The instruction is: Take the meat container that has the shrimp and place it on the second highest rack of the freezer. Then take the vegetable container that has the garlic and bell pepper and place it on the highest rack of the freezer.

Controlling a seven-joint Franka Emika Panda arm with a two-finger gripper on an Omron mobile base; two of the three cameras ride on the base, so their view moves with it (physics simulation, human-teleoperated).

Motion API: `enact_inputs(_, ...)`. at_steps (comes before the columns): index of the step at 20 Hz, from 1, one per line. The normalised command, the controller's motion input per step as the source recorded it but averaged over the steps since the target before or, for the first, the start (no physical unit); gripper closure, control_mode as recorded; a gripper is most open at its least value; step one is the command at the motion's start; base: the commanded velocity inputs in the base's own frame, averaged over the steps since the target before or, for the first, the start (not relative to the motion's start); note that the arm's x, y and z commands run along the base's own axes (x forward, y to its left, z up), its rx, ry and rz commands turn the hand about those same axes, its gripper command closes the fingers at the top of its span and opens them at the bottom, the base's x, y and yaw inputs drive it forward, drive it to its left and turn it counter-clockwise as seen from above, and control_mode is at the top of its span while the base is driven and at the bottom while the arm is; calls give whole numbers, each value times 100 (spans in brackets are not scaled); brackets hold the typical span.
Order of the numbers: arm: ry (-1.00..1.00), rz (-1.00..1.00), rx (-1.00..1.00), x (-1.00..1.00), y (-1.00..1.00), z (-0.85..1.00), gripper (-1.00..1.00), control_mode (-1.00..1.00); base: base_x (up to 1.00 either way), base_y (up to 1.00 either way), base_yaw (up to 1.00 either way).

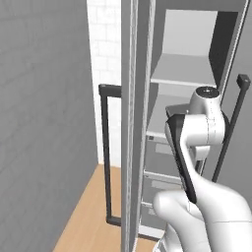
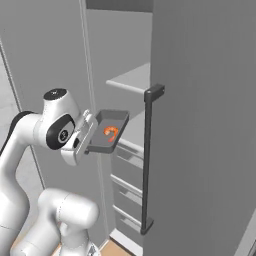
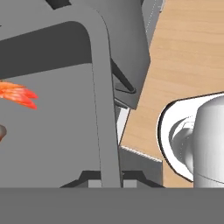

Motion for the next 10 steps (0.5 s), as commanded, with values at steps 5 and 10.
enact_inputs(5, 0, 0, 0, 0, 0, 0, 100, 100, 25, 25, -27)
enact_inputs(10, 0, 0, 0, 0, 0, 0, 100, 100, 4, -3, -7)
